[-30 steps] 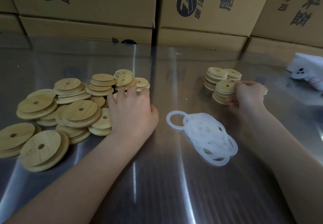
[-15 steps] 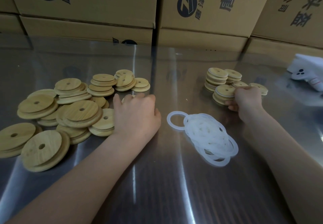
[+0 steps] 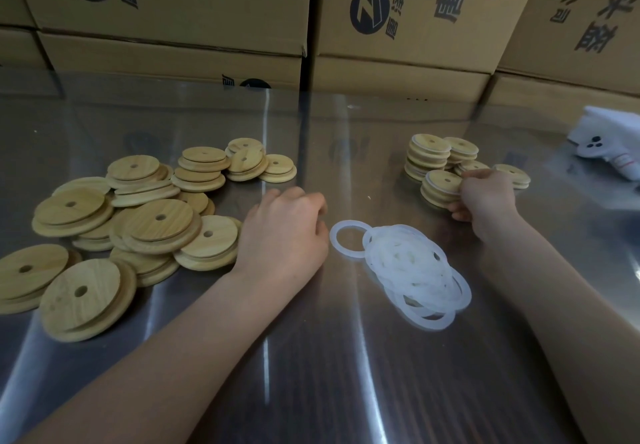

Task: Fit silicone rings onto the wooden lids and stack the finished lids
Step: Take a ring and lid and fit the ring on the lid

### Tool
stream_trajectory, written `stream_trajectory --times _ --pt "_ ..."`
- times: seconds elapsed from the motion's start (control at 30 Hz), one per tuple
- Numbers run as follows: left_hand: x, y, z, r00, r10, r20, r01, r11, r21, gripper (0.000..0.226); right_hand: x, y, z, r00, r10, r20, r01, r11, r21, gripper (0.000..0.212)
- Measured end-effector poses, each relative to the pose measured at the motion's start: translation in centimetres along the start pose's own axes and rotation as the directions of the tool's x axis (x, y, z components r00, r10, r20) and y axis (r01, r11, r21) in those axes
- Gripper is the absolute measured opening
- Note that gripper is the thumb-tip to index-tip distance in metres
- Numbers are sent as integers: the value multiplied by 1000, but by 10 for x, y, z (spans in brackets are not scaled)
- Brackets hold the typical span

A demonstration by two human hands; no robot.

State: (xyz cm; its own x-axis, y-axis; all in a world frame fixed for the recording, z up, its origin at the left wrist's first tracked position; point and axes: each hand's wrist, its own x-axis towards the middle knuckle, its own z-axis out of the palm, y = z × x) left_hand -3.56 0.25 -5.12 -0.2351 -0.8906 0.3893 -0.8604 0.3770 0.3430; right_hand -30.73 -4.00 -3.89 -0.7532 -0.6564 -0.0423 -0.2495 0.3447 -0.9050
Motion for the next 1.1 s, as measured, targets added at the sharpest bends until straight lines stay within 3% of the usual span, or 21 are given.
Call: stream_trajectory --times 0.17,0.33,0.4,0.47,0.57,0.67,0.73,1.1 --pt "0 -1 2 1000 3 -9 -3 999 -41 25 -3 1 -1 998 -56 -23 56 998 -23 33" --pt "0 -5 6 998 -54 42 57 994 -88 40 -17 -7 -4 924 -322 -209 292 943 -162 32" --pt "-1 -6 8 993 -81 80 89 991 -103 45 -27 -13 -1 882 -428 -196 407 903 -140 29" --pt "-1 -6 9 990 -106 94 117 986 -118 46 -40 -16 4 839 -538 -81 531 842 -100 25" --pt "0 -5 10 987 -135 85 146 980 -135 46 -60 -16 14 720 -665 201 687 723 -71 22" --pt "1 -5 10 982 -158 106 171 977 -127 47 -71 -12 23 567 -649 507 779 623 -73 17" --pt "0 -4 10 976 -180 122 195 972 -132 47 -75 -9 29 492 -603 627 820 563 -102 13" --pt "3 -6 13 988 -147 44 152 972 -179 64 -83 -10 38 405 -569 716 880 454 -137 12"
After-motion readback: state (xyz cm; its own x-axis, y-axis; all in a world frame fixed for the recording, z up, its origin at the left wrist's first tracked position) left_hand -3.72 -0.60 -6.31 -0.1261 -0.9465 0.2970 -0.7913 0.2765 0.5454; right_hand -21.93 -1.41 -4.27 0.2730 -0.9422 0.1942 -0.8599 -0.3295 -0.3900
